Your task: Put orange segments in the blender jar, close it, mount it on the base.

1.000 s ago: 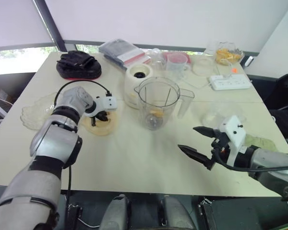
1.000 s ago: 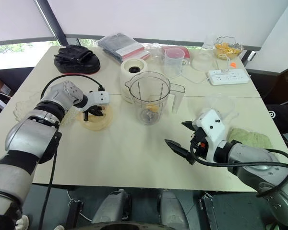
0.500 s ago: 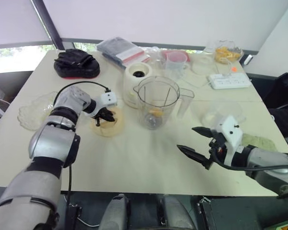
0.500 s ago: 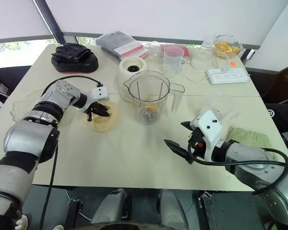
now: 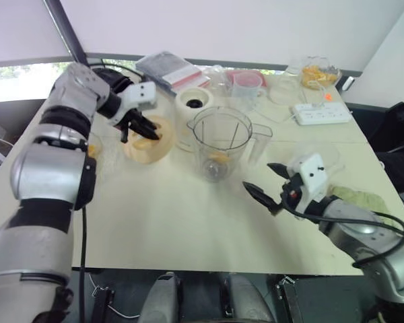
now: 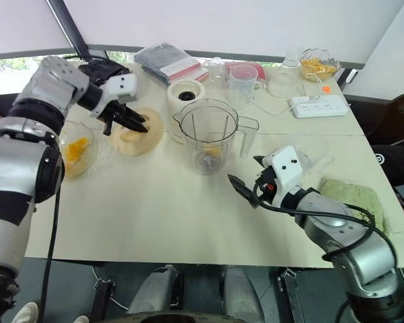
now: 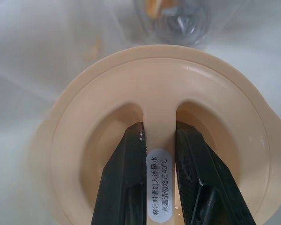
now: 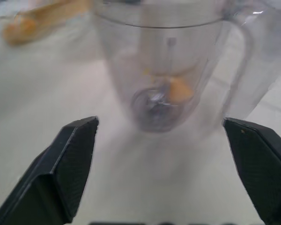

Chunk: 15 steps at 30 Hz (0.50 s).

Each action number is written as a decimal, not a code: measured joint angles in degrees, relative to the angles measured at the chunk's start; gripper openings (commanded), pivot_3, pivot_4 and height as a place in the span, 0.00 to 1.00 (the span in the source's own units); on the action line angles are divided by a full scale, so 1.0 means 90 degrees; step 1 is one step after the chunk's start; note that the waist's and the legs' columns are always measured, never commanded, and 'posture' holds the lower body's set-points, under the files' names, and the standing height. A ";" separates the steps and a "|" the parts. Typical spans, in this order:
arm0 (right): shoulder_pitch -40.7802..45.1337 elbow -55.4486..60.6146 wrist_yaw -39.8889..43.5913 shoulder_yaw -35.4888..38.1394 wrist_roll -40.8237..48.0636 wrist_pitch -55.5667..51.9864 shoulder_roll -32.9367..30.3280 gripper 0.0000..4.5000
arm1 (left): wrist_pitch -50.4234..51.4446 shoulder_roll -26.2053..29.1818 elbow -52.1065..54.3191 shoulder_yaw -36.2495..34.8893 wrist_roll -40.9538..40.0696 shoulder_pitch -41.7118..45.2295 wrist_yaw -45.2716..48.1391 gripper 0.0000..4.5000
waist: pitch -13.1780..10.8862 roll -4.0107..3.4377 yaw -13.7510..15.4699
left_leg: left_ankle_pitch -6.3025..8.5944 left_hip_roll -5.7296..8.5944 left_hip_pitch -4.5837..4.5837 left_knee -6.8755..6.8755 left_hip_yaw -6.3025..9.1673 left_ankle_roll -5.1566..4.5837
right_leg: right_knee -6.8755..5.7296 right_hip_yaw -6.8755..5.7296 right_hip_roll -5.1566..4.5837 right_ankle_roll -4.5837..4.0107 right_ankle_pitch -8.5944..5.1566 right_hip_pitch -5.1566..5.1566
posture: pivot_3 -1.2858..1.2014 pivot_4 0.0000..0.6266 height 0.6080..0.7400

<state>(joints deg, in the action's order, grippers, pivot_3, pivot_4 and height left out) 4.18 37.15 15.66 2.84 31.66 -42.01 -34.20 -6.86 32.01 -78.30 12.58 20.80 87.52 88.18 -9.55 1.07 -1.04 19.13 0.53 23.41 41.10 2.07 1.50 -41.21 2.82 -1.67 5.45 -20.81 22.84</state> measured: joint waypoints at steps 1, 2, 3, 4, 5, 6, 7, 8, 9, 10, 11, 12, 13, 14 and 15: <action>0.0059 -0.0095 -0.0091 -0.0089 -0.0157 0.0071 0.0122 0.99 | 0.0000 0.0018 0.0007 -0.0001 -0.0001 0.0102 0.0045 0.06 | 0.0000 0.0000 -0.0005 | 0.0000 0.0000 0.0000 -0.0001 -0.0001 0.0000 | 0.0000 0.0000 -0.0001 0.0000 0.0000 0.0001 | 0.52 0.24 1.00; 0.0108 -0.0185 -0.0170 -0.0172 -0.0315 0.0161 0.0236 0.99 | -0.0001 0.0023 0.0013 -0.0001 -0.0001 0.0182 0.0080 0.06 | 0.0000 0.0000 -0.0008 | 0.0000 0.0000 0.0000 -0.0001 0.0000 0.0001 | 0.0000 0.0000 0.0000 0.0000 0.0000 0.0001 | 0.52 0.24 1.00; 0.0162 -0.0285 -0.0265 -0.0256 -0.0487 0.0250 0.0351 0.99 | -0.0001 0.0025 0.0013 -0.0001 -0.0001 0.0250 0.0093 0.06 | 0.0000 0.0000 -0.0009 | -0.0001 0.0000 0.0000 -0.0002 -0.0001 0.0001 | 0.0000 0.0000 0.0000 0.0000 0.0000 0.0002 | 0.52 0.24 1.00; 0.0227 -0.0397 -0.0372 -0.0318 -0.0661 0.0345 0.0521 0.99 | -0.0001 0.0025 0.0013 -0.0001 -0.0001 0.0303 0.0092 0.06 | 0.0000 0.0000 -0.0012 | -0.0001 0.0000 0.0000 -0.0002 0.0000 0.0002 | -0.0001 0.0000 0.0000 0.0000 0.0000 0.0002 | 0.52 0.24 1.00; 0.0288 -0.0490 -0.0464 -0.0372 -0.0812 0.0411 0.0652 0.99 | -0.0001 0.0022 0.0014 -0.0001 -0.0001 0.0338 0.0085 0.06 | 0.0000 -0.0001 -0.0013 | -0.0003 0.0000 0.0000 -0.0002 -0.0001 0.0006 | -0.0003 0.0001 -0.0001 0.0000 0.0000 0.0004 | 0.52 0.24 1.00; 0.0343 -0.0586 -0.0546 -0.0429 -0.0983 0.0476 0.0751 0.99 | -0.0001 0.0021 0.0013 -0.0001 -0.0001 0.0361 0.0074 0.06 | 0.0000 -0.0001 -0.0014 | -0.0006 0.0000 0.0000 -0.0002 -0.0001 0.0011 | -0.0003 0.0001 -0.0001 0.0000 0.0000 0.0004 | 0.52 0.24 1.00; 0.0368 -0.0665 -0.0613 -0.0483 -0.1136 0.0568 0.0800 0.99 | -0.0004 0.0021 0.0013 0.0000 0.0000 0.0366 0.0069 0.06 | 0.0000 -0.0001 -0.0017 | -0.0008 0.0000 0.0000 -0.0002 -0.0001 0.0014 | -0.0003 0.0001 -0.0001 0.0000 0.0000 0.0006 | 0.52 0.24 1.00; 0.0383 -0.0740 -0.0669 -0.0523 -0.1281 0.0646 0.0850 0.99 | -0.0007 0.0022 0.0013 0.0001 0.0002 0.0366 0.0069 0.06 | 0.0000 -0.0001 -0.0017 | -0.0009 0.0000 0.0000 -0.0003 -0.0001 0.0017 | -0.0003 0.0001 0.0000 0.0000 0.0000 0.0006 | 0.52 0.24 1.00; 0.0420 -0.0868 -0.0746 -0.0551 -0.1486 0.0754 0.0945 0.99 | -0.0017 0.0024 0.0011 0.0004 0.0007 0.0366 0.0070 0.06 | 0.0000 -0.0001 -0.0017 | -0.0010 0.0000 0.0000 -0.0004 -0.0001 0.0018 | -0.0003 0.0001 0.0000 0.0000 0.0000 0.0007 | 0.52 0.24 1.00; 0.0449 -0.0967 -0.0797 -0.0564 -0.1602 0.0820 0.1009 0.99 | -0.0026 0.0026 0.0011 0.0005 0.0008 0.0368 0.0072 0.06 | 0.0000 -0.0001 -0.0016 | -0.0012 0.0000 0.0000 -0.0004 -0.0002 0.0022 | -0.0003 0.0001 -0.0001 0.0000 0.0000 0.0007 | 0.52 0.24 1.00; 0.0484 -0.1064 -0.0857 -0.0562 -0.1701 0.0882 0.1129 0.99 | -0.0028 0.0034 0.0011 0.0006 0.0010 0.0373 0.0072 0.06 | 0.0000 -0.0001 -0.0018 | -0.0014 0.0000 0.0000 -0.0005 -0.0002 0.0025 | -0.0003 0.0001 -0.0001 0.0000 0.0000 0.0007 | 0.52 0.24 1.00; 0.0528 -0.1163 -0.0914 -0.0564 -0.1793 0.0939 0.1245 0.99 | -0.0029 0.0038 0.0011 0.0007 0.0016 0.0379 0.0071 0.06 | 0.0000 -0.0001 -0.0019 | -0.0015 0.0000 0.0000 -0.0005 -0.0002 0.0027 | -0.0003 0.0001 -0.0001 0.0000 0.0000 0.0008 | 0.52 0.24 1.00; 0.0577 -0.1273 -0.0969 -0.0583 -0.1896 0.1000 0.1346 0.99 | -0.0029 0.0033 0.0009 0.0010 0.0022 0.0402 0.0071 0.06 | 0.0000 -0.0001 -0.0020 | -0.0015 0.0000 0.0000 -0.0005 -0.0002 0.0028 | -0.0004 0.0001 -0.0001 0.0000 0.0000 0.0010 | 0.52 0.24 1.00; 0.0622 -0.1387 -0.1011 -0.0603 -0.2007 0.1067 0.1434 0.99 | -0.0030 0.0033 0.0009 0.0011 0.0027 0.0448 0.0071 0.06 | 0.0000 -0.0001 -0.0022 | -0.0016 0.0000 0.0001 -0.0005 -0.0002 0.0028 | -0.0004 0.0002 0.0000 0.0000 0.0000 0.0010 | 0.52 0.24 1.00; 0.0639 -0.1450 -0.1039 -0.0621 -0.2074 0.1112 0.1475 0.99 | -0.0031 0.0034 0.0009 0.0010 0.0027 0.0504 0.0071 0.06 | -0.0001 -0.0001 -0.0018 | -0.0016 0.0000 0.0001 -0.0006 -0.0003 0.0028 | -0.0004 0.0002 -0.0001 0.0000 0.0000 0.0010 | 0.52 0.24 1.00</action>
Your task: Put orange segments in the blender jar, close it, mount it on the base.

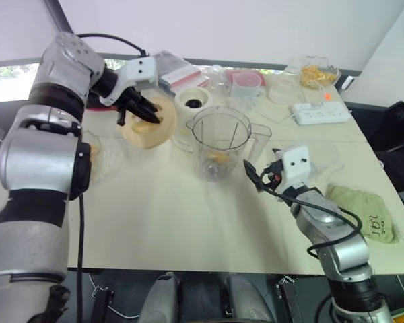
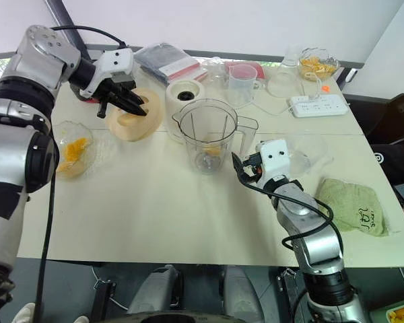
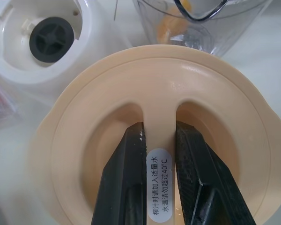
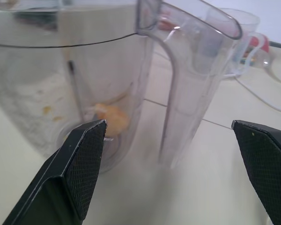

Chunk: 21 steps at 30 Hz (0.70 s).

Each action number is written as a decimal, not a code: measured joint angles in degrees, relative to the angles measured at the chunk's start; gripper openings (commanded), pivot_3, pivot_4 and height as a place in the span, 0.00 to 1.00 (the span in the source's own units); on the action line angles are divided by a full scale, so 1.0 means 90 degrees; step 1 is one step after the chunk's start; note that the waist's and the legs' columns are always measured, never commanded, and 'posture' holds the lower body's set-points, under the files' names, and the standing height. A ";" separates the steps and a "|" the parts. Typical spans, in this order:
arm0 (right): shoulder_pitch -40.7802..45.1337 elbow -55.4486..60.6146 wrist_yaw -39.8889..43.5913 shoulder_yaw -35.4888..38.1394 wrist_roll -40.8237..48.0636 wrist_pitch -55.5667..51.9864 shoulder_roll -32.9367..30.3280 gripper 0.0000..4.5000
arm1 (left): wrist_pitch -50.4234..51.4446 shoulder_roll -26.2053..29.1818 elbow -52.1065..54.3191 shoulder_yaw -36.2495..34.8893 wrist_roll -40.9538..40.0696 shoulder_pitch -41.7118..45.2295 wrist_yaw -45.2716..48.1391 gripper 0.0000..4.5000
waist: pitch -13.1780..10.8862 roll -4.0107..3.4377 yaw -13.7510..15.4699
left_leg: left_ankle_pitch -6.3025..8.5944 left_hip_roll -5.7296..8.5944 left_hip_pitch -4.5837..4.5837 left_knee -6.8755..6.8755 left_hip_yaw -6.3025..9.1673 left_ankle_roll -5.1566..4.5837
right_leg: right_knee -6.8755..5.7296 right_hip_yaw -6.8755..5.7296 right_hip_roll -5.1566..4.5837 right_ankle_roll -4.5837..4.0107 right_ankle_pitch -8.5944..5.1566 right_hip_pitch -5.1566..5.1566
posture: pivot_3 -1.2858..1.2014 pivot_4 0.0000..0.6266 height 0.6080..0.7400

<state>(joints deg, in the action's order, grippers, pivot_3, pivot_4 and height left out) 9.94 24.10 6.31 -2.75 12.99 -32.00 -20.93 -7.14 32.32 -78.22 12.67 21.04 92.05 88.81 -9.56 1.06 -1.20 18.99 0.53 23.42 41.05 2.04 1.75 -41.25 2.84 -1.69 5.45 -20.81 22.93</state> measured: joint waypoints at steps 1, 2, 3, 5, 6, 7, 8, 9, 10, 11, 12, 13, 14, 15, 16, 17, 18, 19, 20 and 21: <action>0.0021 -0.0066 -0.0027 -0.0002 -0.0057 0.0036 0.0060 0.99 | 0.0000 0.0006 0.0000 -0.0001 -0.0001 0.0053 -0.0001 0.06 | 0.0000 0.0000 0.0001 | 0.0000 0.0000 0.0000 -0.0001 0.0000 0.0000 | 0.0001 0.0000 0.0000 0.0000 0.0000 0.0000 | 0.52 0.24 1.00; 0.0064 -0.0161 -0.0061 0.0008 -0.0113 0.0081 0.0167 0.99 | 0.0000 0.0010 0.0001 -0.0003 -0.0001 0.0104 -0.0003 0.06 | 0.0000 0.0000 -0.0003 | 0.0000 0.0000 0.0000 -0.0001 -0.0001 0.0001 | 0.0000 0.0000 0.0000 0.0000 0.0000 0.0000 | 0.52 0.24 1.00; 0.0107 -0.0245 -0.0073 0.0009 -0.0148 0.0126 0.0253 0.99 | 0.0000 0.0006 0.0002 -0.0006 -0.0004 0.0129 -0.0003 0.06 | 0.0000 0.0000 -0.0007 | 0.0000 0.0000 0.0000 -0.0002 -0.0001 0.0001 | 0.0000 0.0000 0.0000 0.0000 0.0000 0.0000 | 0.52 0.24 1.00; 0.0158 -0.0340 -0.0087 0.0019 -0.0187 0.0211 0.0388 0.99 | 0.0000 -0.0003 0.0001 -0.0006 -0.0004 0.0135 -0.0003 0.06 | 0.0000 0.0000 -0.0016 | -0.0001 -0.0001 0.0000 -0.0002 -0.0001 0.0001 | -0.0001 0.0001 0.0001 0.0000 0.0000 0.0002 | 0.52 0.24 1.00; 0.0194 -0.0427 -0.0106 0.0039 -0.0217 0.0267 0.0490 0.99 | 0.0000 -0.0003 0.0000 -0.0006 -0.0004 0.0136 -0.0004 0.06 | 0.0000 0.0000 -0.0023 | -0.0001 -0.0001 0.0000 -0.0003 -0.0001 0.0002 | -0.0002 0.0001 0.0001 0.0000 0.0000 0.0003 | 0.52 0.24 1.00; 0.0229 -0.0507 -0.0128 0.0045 -0.0253 0.0292 0.0554 0.99 | 0.0000 -0.0006 0.0000 -0.0006 -0.0005 0.0140 -0.0005 0.06 | 0.0000 0.0000 -0.0036 | -0.0001 -0.0001 0.0000 -0.0003 -0.0001 0.0003 | -0.0003 0.0001 0.0001 0.0000 0.0000 0.0003 | 0.52 0.24 1.00; 0.0273 -0.0601 -0.0161 0.0050 -0.0307 0.0329 0.0616 0.99 | 0.0000 -0.0005 0.0000 -0.0007 -0.0005 0.0143 -0.0009 0.06 | 0.0000 0.0000 -0.0055 | -0.0002 -0.0001 0.0000 -0.0003 -0.0001 0.0003 | -0.0004 0.0001 0.0001 0.0000 0.0000 0.0004 | 0.52 0.24 1.00; 0.0317 -0.0699 -0.0184 0.0068 -0.0345 0.0384 0.0693 0.99 | 0.0000 -0.0005 0.0000 -0.0008 -0.0006 0.0145 -0.0015 0.06 | 0.0000 0.0000 -0.0071 | -0.0002 -0.0001 0.0000 -0.0003 -0.0001 0.0003 | -0.0004 0.0001 0.0000 0.0000 0.0000 0.0004 | 0.52 0.24 1.00; 0.0352 -0.0768 -0.0211 0.0074 -0.0373 0.0425 0.0755 0.99 | 0.0000 -0.0007 0.0000 -0.0009 -0.0007 0.0149 -0.0017 0.06 | 0.0000 0.0000 -0.0089 | -0.0002 0.0000 0.0000 -0.0003 -0.0001 0.0004 | -0.0005 0.0001 0.0000 0.0000 0.0000 0.0005 | 0.52 0.24 1.00; 0.0416 -0.0856 -0.0233 0.0077 -0.0416 0.0484 0.0821 0.99 | 0.0001 -0.0009 0.0000 -0.0012 -0.0011 0.0155 -0.0019 0.06 | 0.0000 0.0000 -0.0118 | -0.0002 0.0000 0.0000 -0.0004 -0.0001 0.0005 | -0.0006 0.0001 0.0000 0.0000 0.0000 0.0005 | 0.52 0.24 1.00; 0.0463 -0.0936 -0.0259 0.0085 -0.0447 0.0542 0.0858 0.99 | 0.0001 -0.0018 0.0000 -0.0014 -0.0017 0.0163 -0.0018 0.06 | 0.0000 0.0000 -0.0138 | -0.0003 0.0000 0.0000 -0.0004 -0.0001 0.0006 | -0.0006 0.0001 0.0000 0.0000 0.0000 0.0006 | 0.52 0.24 1.00; 0.0523 -0.1036 -0.0299 0.0106 -0.0499 0.0578 0.0908 0.99 | 0.0001 -0.0039 0.0000 -0.0017 -0.0030 0.0184 -0.0015 0.06 | 0.0000 0.0000 -0.0152 | -0.0004 0.0000 0.0000 -0.0005 -0.0002 0.0007 | -0.0006 0.0001 0.0000 0.0000 0.0000 0.0007 | 0.52 0.24 1.00; 0.0581 -0.1156 -0.0342 0.0117 -0.0559 0.0656 0.0965 0.99 | 0.0001 -0.0058 0.0000 -0.0018 -0.0033 0.0214 -0.0011 0.06 | 0.0000 0.0000 -0.0158 | -0.0005 0.0000 0.0000 -0.0006 -0.0002 0.0009 | -0.0006 0.0001 0.0000 0.0000 0.0000 0.0008 | 0.52 0.24 1.00; 0.0613 -0.1239 -0.0369 0.0118 -0.0602 0.0708 0.0984 0.99 | 0.0002 -0.0077 0.0001 -0.0020 -0.0035 0.0247 -0.0011 0.06 | 0.0000 0.0000 -0.0162 | -0.0006 0.0000 0.0000 -0.0008 -0.0003 0.0010 | -0.0007 0.0002 0.0000 0.0000 0.0000 0.0011 | 0.52 0.24 1.00; 0.0646 -0.1328 -0.0396 0.0120 -0.0653 0.0776 0.1001 0.99 | 0.0002 -0.0087 0.0001 -0.0023 -0.0036 0.0276 -0.0010 0.06 | 0.0000 -0.0001 -0.0164 | -0.0006 0.0000 0.0000 -0.0009 -0.0004 0.0011 | -0.0008 0.0003 0.0000 0.0000 0.0000 0.0012 | 0.52 0.24 1.00; 0.0664 -0.1372 -0.0410 0.0133 -0.0672 0.0812 0.1015 0.99 | 0.0002 -0.0088 0.0001 -0.0028 -0.0038 0.0288 -0.0011 0.06 | 0.0000 -0.0001 -0.0166 | -0.0007 -0.0001 0.0000 -0.0010 -0.0004 0.0012 | -0.0008 0.0004 0.0000 0.0000 0.0000 0.0013 | 0.52 0.24 1.00; 0.0694 -0.1449 -0.0420 0.0153 -0.0683 0.0856 0.1044 0.99 | 0.0002 -0.0089 0.0001 -0.0041 -0.0042 0.0291 -0.0014 0.06 | 0.0000 -0.0001 -0.0168 | -0.0007 0.0000 0.0000 -0.0011 -0.0005 0.0013 | -0.0009 0.0004 0.0000 0.0000 0.0000 0.0014 | 0.52 0.24 1.00; 0.0714 -0.1522 -0.0430 0.0168 -0.0693 0.0891 0.1069 0.99 | 0.0003 -0.0099 0.0000 -0.0053 -0.0046 0.0292 -0.0018 0.06 | 0.0000 -0.0001 -0.0169 | -0.0008 0.0000 0.0000 -0.0011 -0.0005 0.0014 | -0.0009 0.0004 0.0000 0.0000 0.0000 0.0014 | 0.52 0.24 1.00; 0.0746 -0.1620 -0.0434 0.0178 -0.0707 0.0929 0.1101 0.99 | 0.0007 -0.0112 0.0000 -0.0063 -0.0049 0.0292 -0.0023 0.06 | 0.0000 -0.0001 -0.0170 | -0.0008 -0.0001 0.0000 -0.0011 -0.0005 0.0014 | -0.0010 0.0004 0.0000 0.0000 0.0000 0.0015 | 0.52 0.24 1.00; 0.0789 -0.1713 -0.0436 0.0185 -0.0720 0.0956 0.1128 0.99 | 0.0009 -0.0125 0.0000 -0.0071 -0.0054 0.0293 -0.0028 0.06 | 0.0000 -0.0001 -0.0172 | -0.0008 0.0000 0.0001 -0.0011 -0.0006 0.0015 | -0.0010 0.0005 0.0000 0.0000 0.0000 0.0015 | 0.52 0.24 1.00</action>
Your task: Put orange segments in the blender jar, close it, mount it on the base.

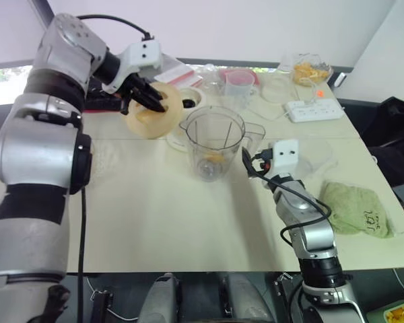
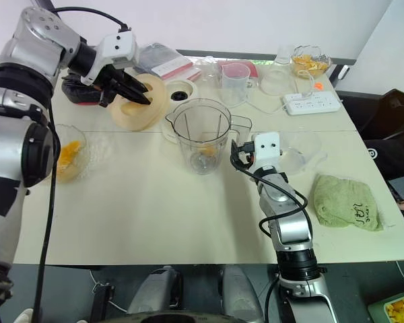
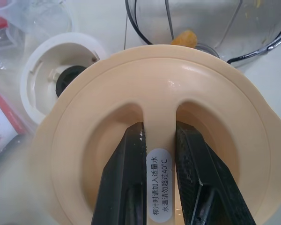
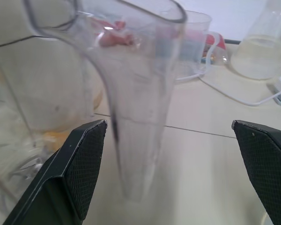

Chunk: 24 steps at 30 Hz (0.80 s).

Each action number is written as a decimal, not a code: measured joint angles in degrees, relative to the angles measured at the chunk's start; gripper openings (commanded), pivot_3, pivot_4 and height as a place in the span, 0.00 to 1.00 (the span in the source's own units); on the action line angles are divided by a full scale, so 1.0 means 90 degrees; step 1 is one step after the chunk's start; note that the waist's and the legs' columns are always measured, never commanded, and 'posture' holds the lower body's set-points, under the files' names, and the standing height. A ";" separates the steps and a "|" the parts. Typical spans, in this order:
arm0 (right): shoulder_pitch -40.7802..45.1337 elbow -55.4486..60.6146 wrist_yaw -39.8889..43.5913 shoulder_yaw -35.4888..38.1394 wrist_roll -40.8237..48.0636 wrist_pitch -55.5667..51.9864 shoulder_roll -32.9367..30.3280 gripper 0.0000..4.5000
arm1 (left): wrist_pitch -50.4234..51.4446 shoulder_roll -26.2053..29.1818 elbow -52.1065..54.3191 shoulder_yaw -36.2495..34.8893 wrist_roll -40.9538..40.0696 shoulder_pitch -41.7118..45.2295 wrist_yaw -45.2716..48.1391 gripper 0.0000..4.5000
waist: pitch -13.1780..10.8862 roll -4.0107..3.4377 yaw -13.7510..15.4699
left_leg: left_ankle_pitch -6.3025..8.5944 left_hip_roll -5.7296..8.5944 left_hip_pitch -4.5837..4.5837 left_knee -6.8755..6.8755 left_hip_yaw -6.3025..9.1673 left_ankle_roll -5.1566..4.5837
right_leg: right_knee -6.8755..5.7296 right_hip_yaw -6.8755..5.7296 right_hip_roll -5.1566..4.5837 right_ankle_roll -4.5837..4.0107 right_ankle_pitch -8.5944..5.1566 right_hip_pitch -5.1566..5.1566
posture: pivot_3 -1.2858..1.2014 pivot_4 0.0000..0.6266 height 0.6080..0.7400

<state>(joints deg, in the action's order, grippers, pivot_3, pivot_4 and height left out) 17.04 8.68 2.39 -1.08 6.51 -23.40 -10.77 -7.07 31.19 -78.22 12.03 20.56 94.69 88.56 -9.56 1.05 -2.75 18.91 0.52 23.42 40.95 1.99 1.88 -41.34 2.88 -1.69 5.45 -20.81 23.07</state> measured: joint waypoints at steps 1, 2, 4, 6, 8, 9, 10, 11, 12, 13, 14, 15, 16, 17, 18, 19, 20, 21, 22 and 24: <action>0.0044 -0.0073 -0.0003 0.0029 -0.0007 0.0018 0.0048 0.99 | 0.0004 -0.0016 0.0000 -0.0018 -0.0006 0.0003 -0.0006 0.06 | 0.0000 0.0000 0.0000 | 0.0000 0.0000 0.0000 0.0000 -0.0001 0.0001 | -0.0001 0.0001 0.0000 0.0000 0.0000 0.0001 | 0.52 0.24 1.00; 0.0108 -0.0150 -0.0006 0.0043 -0.0014 0.0028 0.0089 0.99 | 0.0010 -0.0027 0.0000 -0.0052 -0.0009 0.0004 -0.0016 0.06 | 0.0000 0.0000 -0.0001 | 0.0000 0.0000 0.0000 0.0000 -0.0001 0.0001 | -0.0001 0.0001 0.0000 0.0000 0.0000 0.0001 | 0.52 0.24 1.00; 0.0215 -0.0256 -0.0004 0.0052 -0.0020 0.0065 0.0119 0.99 | 0.0016 -0.0057 0.0000 -0.0088 -0.0026 0.0022 -0.0031 0.06 | 0.0000 0.0000 0.0000 | -0.0001 0.0000 0.0000 0.0000 -0.0001 0.0001 | -0.0001 0.0002 0.0000 0.0000 0.0000 0.0002 | 0.52 0.24 1.00; 0.0269 -0.0311 -0.0002 0.0054 -0.0031 0.0116 0.0152 0.81 | 0.0026 -0.0083 0.0000 -0.0170 -0.0084 0.0038 -0.0049 0.06 | 0.0000 0.0000 0.0004 | -0.0001 0.0000 0.0001 0.0000 -0.0001 0.0001 | -0.0001 0.0001 -0.0001 0.0000 0.0000 0.0002 | 0.52 0.24 1.00; 0.0300 -0.0351 0.0006 0.0047 -0.0071 0.0154 0.0185 0.59 | 0.0041 -0.0113 0.0000 -0.0217 -0.0146 0.0067 -0.0090 0.06 | 0.0000 0.0000 0.0004 | -0.0001 0.0000 0.0001 0.0000 -0.0002 0.0002 | -0.0001 0.0001 -0.0002 0.0000 0.0000 0.0002 | 0.52 0.24 1.00; 0.0301 -0.0374 0.0011 0.0044 -0.0073 0.0154 0.0211 0.59 | 0.0049 -0.0128 0.0000 -0.0230 -0.0156 0.0082 -0.0102 0.06 | 0.0000 0.0000 0.0005 | -0.0001 0.0000 0.0001 0.0000 -0.0002 0.0002 | -0.0001 0.0001 -0.0002 0.0000 0.0000 0.0002 | 0.52 0.24 1.00; 0.0302 -0.0395 0.0018 0.0045 -0.0075 0.0154 0.0220 0.59 | 0.0057 -0.0145 0.0000 -0.0245 -0.0182 0.0096 -0.0114 0.06 | 0.0000 0.0000 0.0006 | -0.0001 0.0000 0.0001 0.0000 -0.0002 0.0002 | -0.0001 0.0002 -0.0003 0.0000 0.0000 0.0002 | 0.52 0.24 1.00; 0.0302 -0.0401 0.0023 0.0049 -0.0080 0.0154 0.0219 0.59 | 0.0062 -0.0165 0.0000 -0.0260 -0.0201 0.0113 -0.0125 0.06 | 0.0000 0.0000 0.0006 | -0.0001 0.0000 0.0001 0.0000 -0.0002 0.0002 | -0.0002 0.0002 -0.0002 0.0000 0.0000 0.0002 | 0.52 0.24 1.00; 0.0303 -0.0403 0.0028 0.0050 -0.0081 0.0154 0.0220 0.59 | 0.0074 -0.0185 -0.0003 -0.0270 -0.0220 0.0138 -0.0137 0.06 | 0.0000 0.0000 0.0005 | -0.0001 0.0000 0.0001 0.0001 -0.0002 0.0003 | -0.0001 0.0002 -0.0002 0.0000 0.0000 0.0002 | 0.52 0.24 1.00; 0.0308 -0.0404 0.0030 0.0049 -0.0085 0.0154 0.0224 0.59 | 0.0120 -0.0225 -0.0013 -0.0303 -0.0253 0.0189 -0.0142 0.06 | 0.0000 0.0000 0.0008 | -0.0001 0.0000 0.0001 0.0001 -0.0002 0.0003 | -0.0002 0.0001 -0.0002 0.0000 0.0000 0.0002 | 0.52 0.24 1.00; 0.0318 -0.0409 0.0034 0.0048 -0.0091 0.0154 0.0227 0.59 | 0.0192 -0.0279 -0.0033 -0.0349 -0.0276 0.0282 -0.0141 0.06 | 0.0000 0.0000 0.0011 | -0.0001 0.0000 0.0002 0.0001 -0.0002 0.0003 | -0.0002 0.0001 -0.0002 0.0000 0.0000 0.0003 | 0.52 0.24 1.00; 0.0329 -0.0425 0.0039 0.0045 -0.0091 0.0154 0.0232 0.59 | 0.0211 -0.0316 -0.0033 -0.0404 -0.0293 0.0347 -0.0140 0.06 | 0.0000 0.0000 0.0011 | -0.0001 0.0000 0.0002 0.0001 -0.0002 0.0003 | -0.0002 0.0001 -0.0002 0.0000 0.0000 0.0003 | 0.52 0.24 1.00; 0.0346 -0.0443 0.0042 0.0044 -0.0099 0.0154 0.0237 0.59 | 0.0253 -0.0370 -0.0033 -0.0444 -0.0345 0.0445 -0.0140 0.06 | 0.0000 0.0000 0.0010 | -0.0001 0.0000 0.0002 0.0001 -0.0003 0.0003 | -0.0002 0.0001 -0.0002 0.0000 0.0000 0.0003 | 0.52 0.24 1.00; 0.0368 -0.0467 0.0045 0.0043 -0.0110 0.0154 0.0245 0.59 | 0.0307 -0.0425 -0.0032 -0.0475 -0.0399 0.0535 -0.0142 0.06 | 0.0000 0.0000 0.0006 | -0.0001 0.0000 0.0002 0.0001 -0.0004 0.0003 | -0.0002 0.0002 -0.0002 0.0000 0.0000 0.0003 | 0.52 0.24 1.00; 0.0378 -0.0483 0.0045 0.0043 -0.0135 0.0154 0.0248 0.59 | 0.0343 -0.0489 -0.0031 -0.0495 -0.0422 0.0597 -0.0142 0.06 | 0.0000 0.0000 0.0008 | -0.0001 0.0000 0.0002 0.0001 -0.0004 0.0003 | -0.0002 0.0002 -0.0002 0.0000 0.0000 0.0003 | 0.52 0.24 1.00; 0.0386 -0.0487 0.0045 0.0040 -0.0145 0.0154 0.0252 0.59 | 0.0364 -0.0550 -0.0031 -0.0501 -0.0429 0.0635 -0.0141 0.06 | 0.0000 0.0000 0.0008 | -0.0001 0.0000 0.0002 0.0001 -0.0004 0.0003 | -0.0003 0.0002 -0.0002 0.0000 0.0000 0.0003 | 0.52 0.24 1.00; 0.0390 -0.0488 0.0046 0.0032 -0.0182 0.0154 0.0264 0.59 | 0.0466 -0.0689 -0.0036 -0.0520 -0.0434 0.0685 -0.0148 0.06 | 0.0000 0.0000 0.0009 | -0.0002 0.0000 0.0002 0.0001 -0.0004 0.0003 | -0.0003 0.0002 -0.0002 0.0000 0.0000 0.0003 | 0.52 0.24 1.00; 0.0396 -0.0488 0.0048 0.0019 -0.0198 0.0154 0.0276 0.59 | 0.0489 -0.0753 -0.0036 -0.0532 -0.0445 0.0697 -0.0148 0.06 | 0.0000 -0.0001 0.0006 | -0.0002 0.0000 0.0002 0.0001 -0.0005 0.0003 | -0.0003 0.0002 -0.0002 0.0000 0.0000 0.0003 | 0.52 0.24 1.00; 0.0401 -0.0488 0.0058 0.0003 -0.0209 0.0154 0.0297 0.59 | 0.0541 -0.0834 -0.0037 -0.0544 -0.0458 0.0717 -0.0153 0.06 | 0.0000 -0.0001 0.0000 | -0.0002 0.0000 0.0002 0.0001 -0.0006 0.0003 | -0.0004 0.0004 -0.0002 0.0000 0.0000 0.0004 | 0.52 0.24 1.00; 0.0404 -0.0488 0.0075 -0.0051 -0.0226 0.0154 0.0339 0.59 | 0.0630 -0.0966 -0.0039 -0.0548 -0.0478 0.0742 -0.0148 0.06 | 0.0000 -0.0001 -0.0009 | -0.0002 0.0000 0.0002 0.0000 -0.0005 0.0003 | -0.0007 0.0005 -0.0001 0.0000 0.0000 0.0008 | 0.52 0.24 1.00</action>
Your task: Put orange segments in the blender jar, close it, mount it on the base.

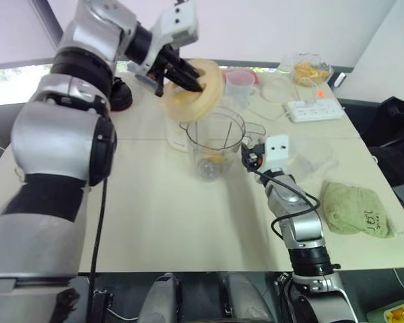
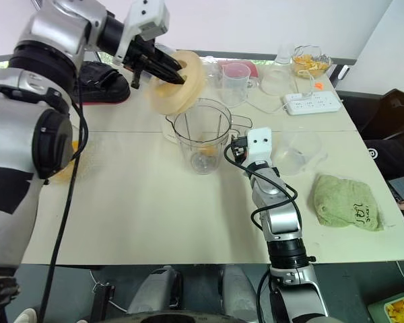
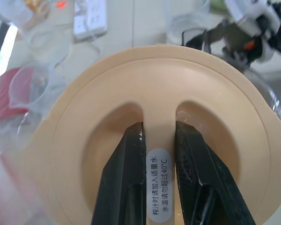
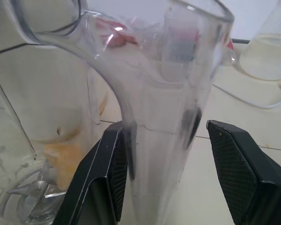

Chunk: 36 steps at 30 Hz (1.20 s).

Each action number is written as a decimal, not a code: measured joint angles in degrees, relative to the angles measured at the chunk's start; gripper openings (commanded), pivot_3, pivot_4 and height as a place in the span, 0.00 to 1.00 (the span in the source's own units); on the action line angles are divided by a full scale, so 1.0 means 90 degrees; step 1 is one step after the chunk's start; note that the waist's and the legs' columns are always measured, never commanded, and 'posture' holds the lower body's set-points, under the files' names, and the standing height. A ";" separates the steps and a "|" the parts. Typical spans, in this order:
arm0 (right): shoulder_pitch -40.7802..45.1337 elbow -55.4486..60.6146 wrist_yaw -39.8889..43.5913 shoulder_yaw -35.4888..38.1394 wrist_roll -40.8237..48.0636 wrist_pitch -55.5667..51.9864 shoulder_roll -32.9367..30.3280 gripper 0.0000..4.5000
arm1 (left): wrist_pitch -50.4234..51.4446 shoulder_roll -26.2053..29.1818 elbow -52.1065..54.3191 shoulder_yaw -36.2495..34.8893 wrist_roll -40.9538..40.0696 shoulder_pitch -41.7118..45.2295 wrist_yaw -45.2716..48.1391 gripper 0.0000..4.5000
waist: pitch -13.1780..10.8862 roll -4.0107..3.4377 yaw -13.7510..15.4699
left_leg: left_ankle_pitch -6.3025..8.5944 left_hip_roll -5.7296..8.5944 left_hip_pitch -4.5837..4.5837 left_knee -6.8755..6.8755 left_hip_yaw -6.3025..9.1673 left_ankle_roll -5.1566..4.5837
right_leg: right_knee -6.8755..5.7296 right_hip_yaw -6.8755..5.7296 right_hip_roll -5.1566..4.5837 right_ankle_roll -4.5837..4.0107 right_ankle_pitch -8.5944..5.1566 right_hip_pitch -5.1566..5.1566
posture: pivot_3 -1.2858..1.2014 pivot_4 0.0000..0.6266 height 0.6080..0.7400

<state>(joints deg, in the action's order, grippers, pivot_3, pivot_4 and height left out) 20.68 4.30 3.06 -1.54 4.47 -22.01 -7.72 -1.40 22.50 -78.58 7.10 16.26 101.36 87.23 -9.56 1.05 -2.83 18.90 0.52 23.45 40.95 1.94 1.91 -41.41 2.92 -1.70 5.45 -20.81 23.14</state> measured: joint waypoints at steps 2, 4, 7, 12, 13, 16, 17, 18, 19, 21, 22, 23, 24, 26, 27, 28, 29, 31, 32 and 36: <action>0.0001 0.0000 0.0001 -0.0035 -0.0049 0.0000 0.0032 0.59 | 0.0095 -0.0154 -0.0002 0.0000 -0.0004 0.0024 0.0014 0.06 | 0.0000 0.0000 -0.0017 | 0.0000 0.0000 0.0000 -0.0001 -0.0001 0.0000 | -0.0003 0.0001 0.0000 0.0000 0.0000 0.0002 | 0.52 0.24 1.00; 0.0001 0.0000 -0.0027 -0.0050 -0.0108 0.0000 0.0100 0.59 | 0.0115 -0.0330 -0.0004 0.0012 0.0002 0.0029 -0.0006 0.06 | 0.0000 0.0000 -0.0027 | 0.0000 0.0000 0.0000 -0.0001 -0.0001 0.0000 | -0.0004 0.0002 -0.0001 0.0000 0.0000 0.0002 | 0.52 0.24 1.00; -0.0001 0.0006 -0.0075 -0.0097 -0.0168 -0.0002 0.0220 0.59 | 0.0112 -0.0607 -0.0009 0.0029 0.0027 0.0029 -0.0027 0.06 | 0.0000 0.0000 -0.0042 | 0.0000 0.0000 0.0000 -0.0001 -0.0003 0.0001 | -0.0005 0.0004 -0.0002 0.0000 0.0000 0.0003 | 0.52 0.24 1.00; -0.0256 0.0278 -0.0191 -0.0252 -0.0336 -0.0026 0.0370 0.59 | 0.0046 -0.0893 -0.0014 0.0239 0.0238 0.0000 -0.0162 0.06 | 0.0000 0.0000 -0.0111 | -0.0001 0.0000 0.0000 -0.0004 -0.0003 0.0001 | -0.0009 0.0007 -0.0001 0.0000 0.0000 0.0007 | 0.52 0.24 1.00; -0.0319 0.0347 -0.0220 -0.0279 -0.0360 -0.0040 0.0412 0.59 | 0.0032 -0.0921 -0.0014 0.0294 0.0276 -0.0026 -0.0199 0.06 | 0.0001 -0.0001 -0.0123 | 0.0000 0.0000 0.0000 -0.0005 -0.0003 0.0001 | -0.0009 0.0007 -0.0001 0.0000 0.0000 0.0008 | 0.52 0.24 1.00; -0.0551 0.0595 -0.0340 -0.0286 -0.0423 -0.0124 0.0515 0.59 | -0.0045 -0.0978 -0.0017 0.0385 0.0380 -0.0176 -0.0301 0.06 | 0.0002 -0.0003 -0.0133 | -0.0001 0.0000 0.0000 -0.0005 -0.0003 0.0002 | -0.0012 0.0009 0.0000 0.0000 0.0000 0.0011 | 0.52 0.24 1.00; -0.0602 0.0649 -0.0378 -0.0282 -0.0452 -0.0150 0.0540 0.59 | -0.0055 -0.0978 -0.0017 0.0409 0.0424 -0.0205 -0.0309 0.06 | 0.0002 -0.0003 -0.0132 | -0.0003 0.0000 0.0000 -0.0005 -0.0003 0.0005 | -0.0013 0.0010 0.0000 0.0000 0.0000 0.0012 | 0.52 0.24 1.00; -0.0675 0.0733 -0.0417 -0.0278 -0.0478 -0.0164 0.0549 0.59 | -0.0070 -0.0976 -0.0017 0.0458 0.0496 -0.0218 -0.0308 0.06 | 0.0002 -0.0003 -0.0126 | -0.0003 0.0000 0.0000 -0.0004 -0.0003 0.0006 | -0.0015 0.0010 0.0000 0.0000 0.0000 0.0011 | 0.52 0.24 1.00; -0.0708 0.0773 -0.0432 -0.0279 -0.0486 -0.0168 0.0557 0.59 | -0.0076 -0.0963 -0.0017 0.0474 0.0505 -0.0221 -0.0306 0.06 | 0.0002 -0.0003 -0.0125 | -0.0004 0.0000 0.0000 -0.0004 -0.0003 0.0007 | -0.0015 0.0010 0.0000 0.0000 0.0000 0.0011 | 0.52 0.24 1.00; -0.0785 0.0881 -0.0479 -0.0278 -0.0510 -0.0209 0.0591 0.59 | -0.0104 -0.0961 -0.0008 0.0558 0.0550 -0.0227 -0.0273 0.06 | 0.0004 -0.0006 -0.0124 | -0.0004 0.0000 0.0000 -0.0002 -0.0003 0.0008 | -0.0016 0.0010 0.0000 0.0000 0.0000 0.0009 | 0.52 0.24 1.00; -0.0814 0.0922 -0.0494 -0.0279 -0.0530 -0.0220 0.0601 0.59 | -0.0143 -0.0954 -0.0003 0.0580 0.0564 -0.0238 -0.0259 0.06 | 0.0004 -0.0006 -0.0125 | -0.0005 0.0000 0.0000 -0.0002 -0.0003 0.0009 | -0.0017 0.0010 0.0000 0.0000 0.0000 0.0009 | 0.52 0.24 1.00; -0.0830 0.0952 -0.0507 -0.0279 -0.0540 -0.0231 0.0613 0.59 | -0.0171 -0.0948 0.0001 0.0602 0.0574 -0.0247 -0.0252 0.06 | 0.0004 -0.0006 -0.0125 | -0.0006 0.0000 -0.0001 -0.0002 -0.0003 0.0010 | -0.0019 0.0010 0.0000 0.0000 0.0000 0.0009 | 0.52 0.24 1.00; -0.0842 0.0988 -0.0520 -0.0281 -0.0547 -0.0246 0.0619 0.59 | -0.0196 -0.0946 0.0002 0.0612 0.0593 -0.0253 -0.0251 0.06 | 0.0004 -0.0006 -0.0124 | -0.0006 0.0000 -0.0001 -0.0001 -0.0003 0.0011 | -0.0021 0.0010 0.0000 0.0000 0.0000 0.0009 | 0.52 0.24 1.00; -0.0850 0.1018 -0.0545 -0.0281 -0.0589 -0.0268 0.0628 0.59 | -0.0233 -0.0944 0.0011 0.0623 0.0624 -0.0270 -0.0256 0.06 | 0.0005 -0.0007 -0.0124 | -0.0006 0.0001 -0.0002 0.0001 -0.0003 0.0011 | -0.0024 0.0010 0.0000 0.0000 0.0000 0.0009 | 0.52 0.24 1.00; -0.0850 0.1018 -0.0547 -0.0278 -0.0600 -0.0280 0.0632 0.59 | -0.0250 -0.0945 0.0013 0.0627 0.0630 -0.0279 -0.0262 0.06 | 0.0005 -0.0008 -0.0126 | -0.0006 0.0000 -0.0003 0.0001 -0.0003 0.0011 | -0.0026 0.0010 0.0001 0.0000 0.0000 0.0009 | 0.52 0.24 1.00; -0.0849 0.1018 -0.0548 -0.0275 -0.0601 -0.0285 0.0639 0.59 | -0.0268 -0.0950 0.0016 0.0627 0.0631 -0.0289 -0.0270 0.06 | 0.0006 -0.0008 -0.0127 | -0.0006 0.0000 -0.0004 0.0001 -0.0003 0.0011 | -0.0028 0.0010 0.0001 0.0000 0.0000 0.0009 | 0.52 0.24 1.00; -0.0845 0.1016 -0.0548 -0.0272 -0.0601 -0.0285 0.0642 0.59 | -0.0268 -0.0960 0.0016 0.0626 0.0631 -0.0290 -0.0279 0.06 | 0.0006 -0.0008 -0.0127 | -0.0006 0.0000 -0.0005 0.0001 -0.0003 0.0011 | -0.0029 0.0010 0.0002 0.0000 0.0000 0.0009 | 0.52 0.24 1.00; -0.0809 0.1008 -0.0548 -0.0269 -0.0600 -0.0285 0.0650 0.59 | -0.0257 -0.0986 0.0015 0.0625 0.0633 -0.0290 -0.0286 0.06 | 0.0006 -0.0008 -0.0128 | -0.0006 0.0000 -0.0006 0.0002 -0.0003 0.0011 | -0.0032 0.0010 0.0002 0.0000 0.0000 0.0009 | 0.52 0.24 1.00; -0.0769 0.1002 -0.0545 -0.0270 -0.0600 -0.0285 0.0658 0.59 | -0.0243 -0.1007 0.0016 0.0625 0.0633 -0.0290 -0.0287 0.06 | 0.0006 -0.0009 -0.0127 | -0.0006 0.0000 -0.0006 0.0002 -0.0003 0.0011 | -0.0033 0.0010 0.0002 0.0000 0.0000 0.0009 | 0.52 0.24 1.00; -0.0538 0.0854 -0.0506 -0.0274 -0.0600 -0.0280 0.0682 0.59 | -0.0199 -0.1034 0.0016 0.0625 0.0633 -0.0288 -0.0296 0.06 | 0.0006 -0.0009 -0.0129 | -0.0007 0.0000 -0.0007 0.0003 -0.0003 0.0012 | -0.0037 0.0010 0.0002 0.0000 0.0000 0.0009 | 0.52 0.24 1.00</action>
<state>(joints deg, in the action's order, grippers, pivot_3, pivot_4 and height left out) 15.83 11.99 -1.49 -4.01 -0.92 -24.54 -1.59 -3.19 13.19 -78.43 12.72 21.95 98.77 84.57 -9.50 0.97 -3.99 18.84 0.53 23.38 40.98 1.92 2.02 -41.74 3.02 -1.68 5.45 -20.81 23.22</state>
